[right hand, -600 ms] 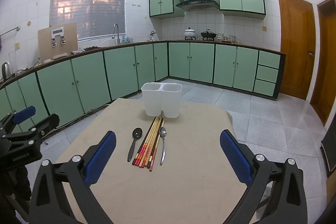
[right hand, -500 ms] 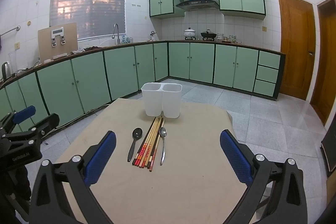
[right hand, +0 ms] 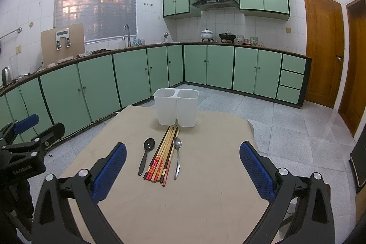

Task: Organize utensils
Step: 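Move both grippers toward the spoons beside the chopstick bundle, then grasp the silver spoon with the right gripper while the left gripper grasps the black spoon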

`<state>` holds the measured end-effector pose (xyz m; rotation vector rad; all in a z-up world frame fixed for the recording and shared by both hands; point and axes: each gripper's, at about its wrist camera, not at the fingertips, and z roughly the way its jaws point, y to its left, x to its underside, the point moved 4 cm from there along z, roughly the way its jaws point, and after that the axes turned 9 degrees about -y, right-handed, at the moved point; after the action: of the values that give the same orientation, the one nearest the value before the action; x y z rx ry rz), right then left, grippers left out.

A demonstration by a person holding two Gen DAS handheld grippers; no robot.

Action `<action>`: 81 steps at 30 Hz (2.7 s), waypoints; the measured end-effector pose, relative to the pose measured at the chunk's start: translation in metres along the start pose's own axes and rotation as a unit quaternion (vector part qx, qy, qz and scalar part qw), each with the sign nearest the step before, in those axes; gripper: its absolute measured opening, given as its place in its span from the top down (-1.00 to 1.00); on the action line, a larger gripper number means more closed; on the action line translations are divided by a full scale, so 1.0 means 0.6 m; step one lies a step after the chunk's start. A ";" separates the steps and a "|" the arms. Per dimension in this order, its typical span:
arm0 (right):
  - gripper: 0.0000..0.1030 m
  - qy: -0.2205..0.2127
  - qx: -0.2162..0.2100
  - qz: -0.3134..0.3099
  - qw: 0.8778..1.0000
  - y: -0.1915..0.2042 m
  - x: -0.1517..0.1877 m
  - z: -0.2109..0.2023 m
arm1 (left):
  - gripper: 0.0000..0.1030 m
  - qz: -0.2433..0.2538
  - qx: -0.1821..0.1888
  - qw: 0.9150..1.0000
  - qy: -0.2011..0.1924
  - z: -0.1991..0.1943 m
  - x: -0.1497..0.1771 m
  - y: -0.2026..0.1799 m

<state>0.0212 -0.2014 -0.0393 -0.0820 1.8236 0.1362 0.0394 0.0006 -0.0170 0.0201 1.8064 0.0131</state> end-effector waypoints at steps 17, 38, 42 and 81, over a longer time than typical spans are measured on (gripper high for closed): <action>-0.81 0.139 -0.043 0.004 0.989 -0.022 0.065 0.234 | -0.90 -0.016 -0.036 0.990 0.134 0.212 0.070 0.081; 0.24 0.274 -0.130 0.057 0.951 -0.018 0.162 0.503 | -0.90 -0.005 -0.009 0.974 0.228 0.404 0.157 0.054; 0.27 0.273 -0.141 0.062 0.950 -0.026 0.158 0.509 | -0.90 -0.002 -0.007 0.972 0.233 0.417 0.161 0.046; 0.29 0.274 -0.124 0.085 0.950 -0.098 0.165 0.488 | -0.90 0.014 0.015 0.957 0.290 0.508 0.206 -0.044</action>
<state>0.2841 -0.2181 -0.2108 -0.1495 2.3618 0.5070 0.3071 -0.0237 -0.2086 0.0694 2.3952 0.0127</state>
